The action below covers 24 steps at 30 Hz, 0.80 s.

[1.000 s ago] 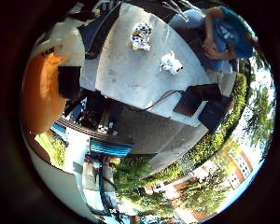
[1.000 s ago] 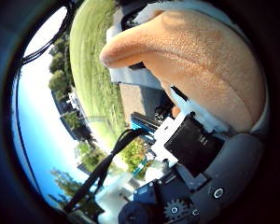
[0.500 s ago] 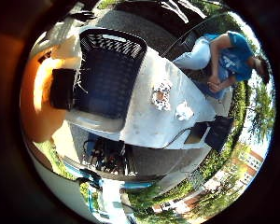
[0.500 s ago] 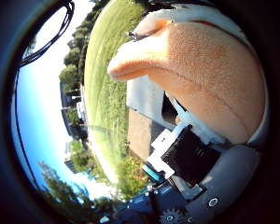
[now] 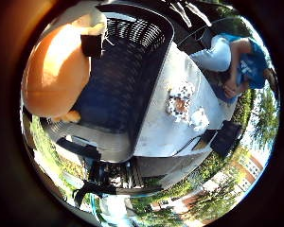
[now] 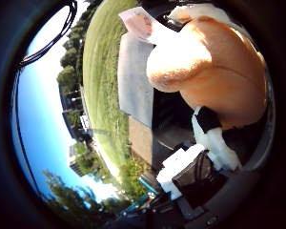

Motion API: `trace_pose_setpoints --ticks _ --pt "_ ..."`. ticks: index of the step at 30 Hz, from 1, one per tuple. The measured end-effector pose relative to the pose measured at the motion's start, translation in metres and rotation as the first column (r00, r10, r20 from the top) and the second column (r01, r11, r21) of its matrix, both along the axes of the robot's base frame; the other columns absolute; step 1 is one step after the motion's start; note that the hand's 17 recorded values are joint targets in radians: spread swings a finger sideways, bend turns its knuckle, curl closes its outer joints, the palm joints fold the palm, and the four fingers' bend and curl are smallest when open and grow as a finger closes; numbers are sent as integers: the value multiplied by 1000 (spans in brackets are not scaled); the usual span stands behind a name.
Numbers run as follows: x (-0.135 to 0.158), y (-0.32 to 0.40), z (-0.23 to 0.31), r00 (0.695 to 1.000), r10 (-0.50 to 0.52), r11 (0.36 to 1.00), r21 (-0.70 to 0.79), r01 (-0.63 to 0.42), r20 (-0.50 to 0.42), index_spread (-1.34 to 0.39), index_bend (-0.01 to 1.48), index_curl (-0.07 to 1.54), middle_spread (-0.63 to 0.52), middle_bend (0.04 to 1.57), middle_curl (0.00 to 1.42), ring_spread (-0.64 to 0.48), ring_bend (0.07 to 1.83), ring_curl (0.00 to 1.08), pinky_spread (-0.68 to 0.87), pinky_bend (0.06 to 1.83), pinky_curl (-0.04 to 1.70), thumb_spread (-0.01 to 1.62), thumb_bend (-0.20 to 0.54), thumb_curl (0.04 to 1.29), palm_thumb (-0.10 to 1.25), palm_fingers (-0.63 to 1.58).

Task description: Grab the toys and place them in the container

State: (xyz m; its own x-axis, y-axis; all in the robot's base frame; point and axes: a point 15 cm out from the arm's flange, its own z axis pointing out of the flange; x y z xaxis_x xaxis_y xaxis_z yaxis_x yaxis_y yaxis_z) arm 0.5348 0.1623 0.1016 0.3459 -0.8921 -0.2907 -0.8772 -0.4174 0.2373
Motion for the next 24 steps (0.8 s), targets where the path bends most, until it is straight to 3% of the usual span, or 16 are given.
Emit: trace_pose_setpoints --ticks 7,14,20,24 --pt "-2 -66 46 1000 -10 999 31 11 -13 -462 339 82 95 123 402 305 477 329 482 734 562 1100 -28 560 806 -132" --pt "6 -152 71 996 -88 996 8 88 34 -452 254 150 111 133 322 315 413 310 499 658 484 1084 -31 528 801 -56" --pt "24 -228 56 979 -167 981 -80 177 114 -328 163 172 141 159 303 309 430 316 504 633 445 1095 -40 505 749 -21" --pt "44 -275 10 937 -306 939 -111 326 170 -141 161 184 155 196 319 314 487 324 511 620 409 1119 -38 478 678 114"
